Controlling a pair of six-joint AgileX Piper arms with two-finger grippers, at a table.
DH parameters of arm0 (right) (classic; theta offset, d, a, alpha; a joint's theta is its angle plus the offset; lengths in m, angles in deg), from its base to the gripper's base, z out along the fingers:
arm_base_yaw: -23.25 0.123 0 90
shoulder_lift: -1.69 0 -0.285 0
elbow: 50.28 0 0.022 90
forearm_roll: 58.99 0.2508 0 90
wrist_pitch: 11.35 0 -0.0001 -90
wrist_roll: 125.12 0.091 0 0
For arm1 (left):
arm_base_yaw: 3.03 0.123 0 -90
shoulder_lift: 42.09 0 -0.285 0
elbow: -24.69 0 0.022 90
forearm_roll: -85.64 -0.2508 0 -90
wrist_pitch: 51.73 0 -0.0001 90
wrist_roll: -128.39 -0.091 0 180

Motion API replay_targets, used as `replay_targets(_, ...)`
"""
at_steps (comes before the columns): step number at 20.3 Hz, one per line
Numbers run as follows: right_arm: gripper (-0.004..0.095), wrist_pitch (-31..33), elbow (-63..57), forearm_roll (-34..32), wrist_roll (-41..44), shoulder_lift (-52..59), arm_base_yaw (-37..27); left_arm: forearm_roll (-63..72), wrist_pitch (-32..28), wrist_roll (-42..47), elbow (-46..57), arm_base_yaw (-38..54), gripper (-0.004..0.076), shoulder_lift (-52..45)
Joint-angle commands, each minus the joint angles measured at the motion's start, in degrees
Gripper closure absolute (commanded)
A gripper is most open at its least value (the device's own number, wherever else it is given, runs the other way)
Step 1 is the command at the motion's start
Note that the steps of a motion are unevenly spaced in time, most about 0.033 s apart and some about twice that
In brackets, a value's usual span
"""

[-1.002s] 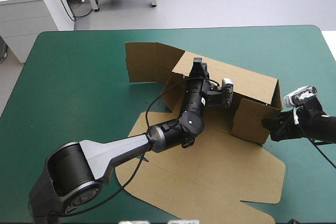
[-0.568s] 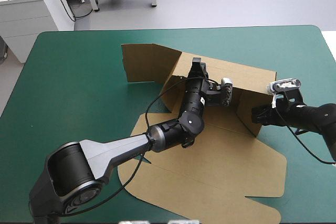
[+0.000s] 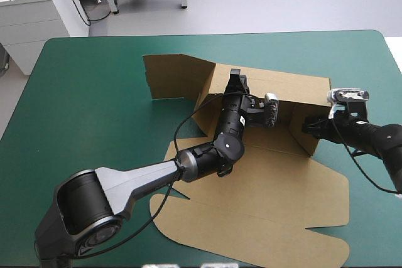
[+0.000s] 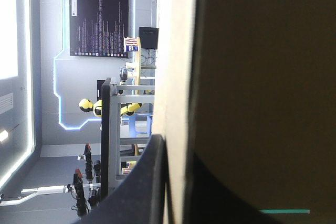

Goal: Fold the box

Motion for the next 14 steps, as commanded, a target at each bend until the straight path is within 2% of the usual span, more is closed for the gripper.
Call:
replay_targets(1, 0.0413, -1.68, 1.62, 4.73, -0.17, 1.14, 0.08, 2.3, -0.83, 1.02, -0.73, -0.23, 0.0732, -1.9)
replay_targets(3, 0.0417, -1.54, 1.62, 6.99, -1.47, 0.62, 0.08, 2.3, -0.83, 1.02, -0.73, -0.23, 0.0732, -1.9)
replay_targets(5, 0.0472, -1.54, 1.62, 7.43, -2.32, -0.29, 0.08, 2.3, -0.83, 1.02, -0.73, -0.23, 0.0732, -1.9)
replay_targets(6, 0.0554, -1.42, 1.62, 7.78, -2.17, -0.91, 0.08, 2.3, -0.83, 1.02, -0.73, -0.23, 0.0732, -1.9)
replay_targets(7, 0.0684, -1.4, 1.62, 8.09, -2.29, -1.45, 0.08, 2.3, -0.83, 1.02, -0.73, -0.23, 0.0732, -1.9)
replay_targets(8, 0.0927, -1.32, 1.62, 8.09, -3.79, -2.01, 0.08, 2.3, -0.83, 1.02, -0.73, -0.23, 0.0732, -1.9)
replay_targets(14, 0.0907, -1.16, 2.24, 8.6, -9.81, -2.01, 0.08, 2.3, -0.93, 1.02, -0.73, -0.23, 0.0732, -1.9)
